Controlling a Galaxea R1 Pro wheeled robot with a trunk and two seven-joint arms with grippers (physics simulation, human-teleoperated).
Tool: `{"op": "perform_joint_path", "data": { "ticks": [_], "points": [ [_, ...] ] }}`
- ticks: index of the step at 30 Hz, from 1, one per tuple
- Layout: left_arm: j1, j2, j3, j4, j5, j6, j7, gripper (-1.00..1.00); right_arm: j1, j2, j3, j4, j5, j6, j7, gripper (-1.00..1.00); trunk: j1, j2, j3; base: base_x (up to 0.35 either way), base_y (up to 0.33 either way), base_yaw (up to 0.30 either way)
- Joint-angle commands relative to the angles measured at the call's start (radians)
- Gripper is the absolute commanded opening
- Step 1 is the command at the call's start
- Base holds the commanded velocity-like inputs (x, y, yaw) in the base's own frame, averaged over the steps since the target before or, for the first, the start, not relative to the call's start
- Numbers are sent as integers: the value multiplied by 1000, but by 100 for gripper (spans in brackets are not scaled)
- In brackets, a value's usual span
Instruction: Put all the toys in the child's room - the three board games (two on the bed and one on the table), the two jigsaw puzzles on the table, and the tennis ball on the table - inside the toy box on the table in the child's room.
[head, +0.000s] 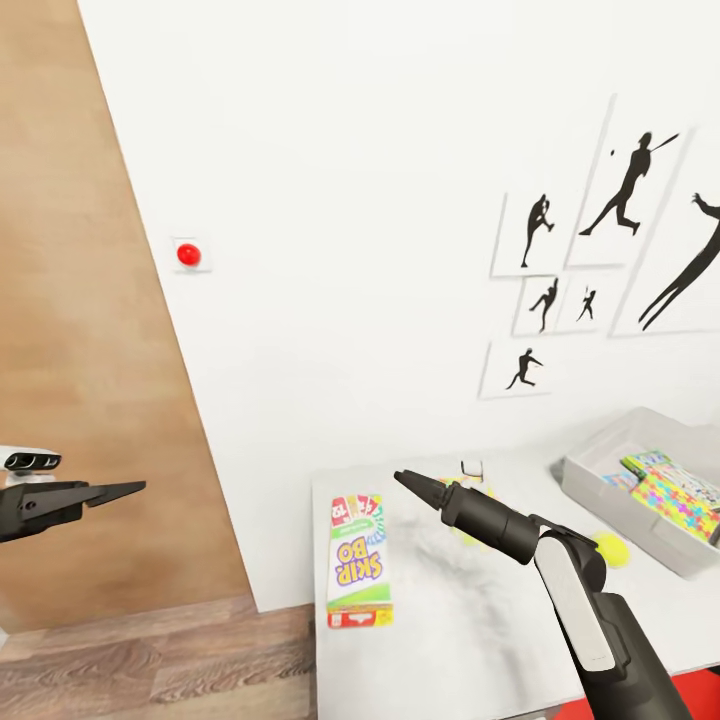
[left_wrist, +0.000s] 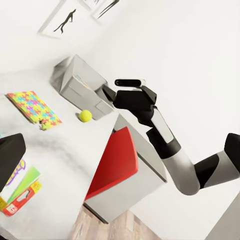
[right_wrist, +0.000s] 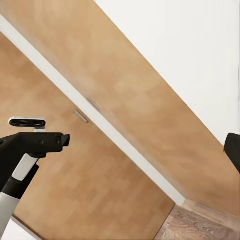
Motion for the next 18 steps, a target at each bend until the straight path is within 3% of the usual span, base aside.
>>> {"op": "perform_joint_path", "data": {
  "ticks": [1,18],
  "points": [
    [-1,0,0,0,-1,11,-4,100,-1,-1,1,-1,-6,5,-1,100,1,-1,-2,243,0,-1],
    [-1,-1,0,0,1,9,-4,100,-1,-1,1,0,-6,5,-1,100,1,-1,-2,123,0,42]
  ]
}}
